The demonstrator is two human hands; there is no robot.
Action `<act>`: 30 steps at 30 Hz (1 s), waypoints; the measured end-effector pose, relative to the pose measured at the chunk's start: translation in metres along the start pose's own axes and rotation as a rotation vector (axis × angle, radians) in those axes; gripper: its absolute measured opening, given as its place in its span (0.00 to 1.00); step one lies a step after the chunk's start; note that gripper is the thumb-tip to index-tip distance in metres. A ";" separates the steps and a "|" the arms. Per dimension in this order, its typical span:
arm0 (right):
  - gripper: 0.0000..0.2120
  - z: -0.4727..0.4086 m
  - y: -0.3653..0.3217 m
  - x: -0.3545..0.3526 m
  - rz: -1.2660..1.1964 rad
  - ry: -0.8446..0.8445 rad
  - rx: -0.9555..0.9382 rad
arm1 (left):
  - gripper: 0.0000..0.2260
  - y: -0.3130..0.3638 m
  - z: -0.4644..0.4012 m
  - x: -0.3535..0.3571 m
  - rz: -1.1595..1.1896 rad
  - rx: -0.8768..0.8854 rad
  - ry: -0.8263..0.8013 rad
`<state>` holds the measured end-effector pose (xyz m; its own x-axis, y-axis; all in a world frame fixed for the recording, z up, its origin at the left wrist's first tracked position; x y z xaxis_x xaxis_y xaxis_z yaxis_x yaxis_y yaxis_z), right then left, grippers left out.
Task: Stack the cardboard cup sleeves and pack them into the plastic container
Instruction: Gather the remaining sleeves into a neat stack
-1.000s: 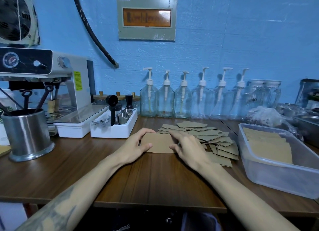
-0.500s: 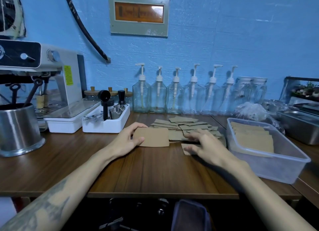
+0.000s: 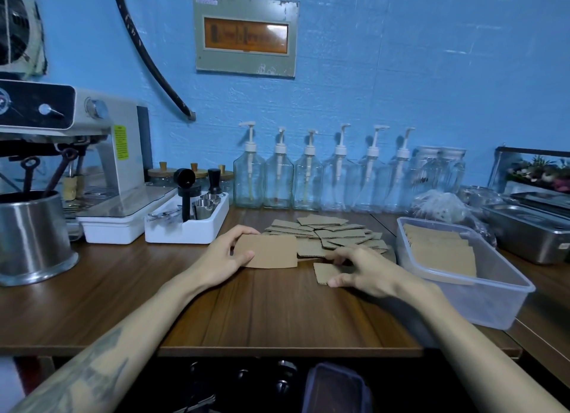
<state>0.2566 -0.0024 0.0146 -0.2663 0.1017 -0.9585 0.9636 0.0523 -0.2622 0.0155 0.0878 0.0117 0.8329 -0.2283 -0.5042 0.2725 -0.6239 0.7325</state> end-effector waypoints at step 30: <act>0.17 -0.021 -0.010 -0.009 -0.713 0.279 0.095 | 0.15 -0.016 -0.006 0.008 0.081 -0.052 -0.069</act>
<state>0.2488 0.0170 0.0286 -0.8076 0.3233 -0.4933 0.5509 0.1149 -0.8266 0.0207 0.1002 -0.0017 0.8187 -0.3283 -0.4711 0.2316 -0.5620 0.7941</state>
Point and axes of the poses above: each hand's wrist, its own z-axis away from the middle knuckle, its own x-axis out of the palm, y = z × x, the point moved 9 cm from there along -z, towards the middle knuckle, and after that the axes turned 2 degrees about x, right-handed, at the moved point
